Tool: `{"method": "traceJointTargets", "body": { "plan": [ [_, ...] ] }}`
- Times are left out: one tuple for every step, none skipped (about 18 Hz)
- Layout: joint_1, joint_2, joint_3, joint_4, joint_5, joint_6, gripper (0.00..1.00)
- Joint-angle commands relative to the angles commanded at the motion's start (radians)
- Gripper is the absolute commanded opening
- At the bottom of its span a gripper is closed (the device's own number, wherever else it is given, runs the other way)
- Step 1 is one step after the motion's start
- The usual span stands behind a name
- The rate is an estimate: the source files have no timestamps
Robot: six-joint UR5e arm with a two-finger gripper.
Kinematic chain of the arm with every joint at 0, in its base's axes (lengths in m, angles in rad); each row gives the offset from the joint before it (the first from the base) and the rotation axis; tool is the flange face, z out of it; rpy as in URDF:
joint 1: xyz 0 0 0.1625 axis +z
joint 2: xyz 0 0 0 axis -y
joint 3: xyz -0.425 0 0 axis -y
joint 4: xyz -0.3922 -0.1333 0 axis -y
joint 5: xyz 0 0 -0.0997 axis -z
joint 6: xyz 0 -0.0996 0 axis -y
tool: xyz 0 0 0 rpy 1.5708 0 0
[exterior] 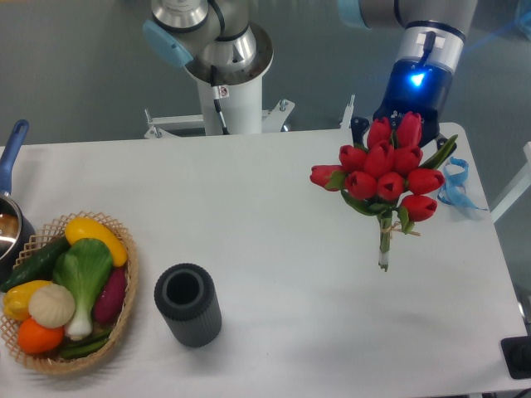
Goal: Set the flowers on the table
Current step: 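Close the gripper firmly on the red tulip bouquet stems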
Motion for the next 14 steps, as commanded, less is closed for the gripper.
{"method": "traceJointTargets", "body": {
  "plan": [
    [0.000,0.003,0.000,-0.002,0.015,0.000,0.39],
    [-0.002,0.006,0.000,0.000,0.041,0.000,0.39],
    [-0.003,0.008,0.006,-0.002,0.072,0.000,0.39],
    [-0.006,0.008,0.011,-0.002,0.092,0.000,0.39],
    [-0.008,0.008,0.015,-0.002,0.106,0.000,0.39],
    [-0.009,0.008,0.018,-0.003,0.120,0.000,0.39],
    [-0.011,0.008,0.017,-0.005,0.135,0.000,0.39],
    [-0.020,0.009,0.015,-0.005,0.158,0.000,0.39],
    [-0.040,0.008,0.017,-0.005,0.193,0.000,0.39],
    [-0.054,0.008,0.023,-0.006,0.246,0.000,0.39],
    [-0.066,0.006,0.026,-0.006,0.296,0.003,0.39],
    [-0.081,0.006,0.023,-0.008,0.340,0.006,0.39],
    [-0.092,0.008,0.017,-0.012,0.382,0.009,0.37],
    [-0.104,0.009,0.015,-0.027,0.420,0.011,0.35]
  ]
}}
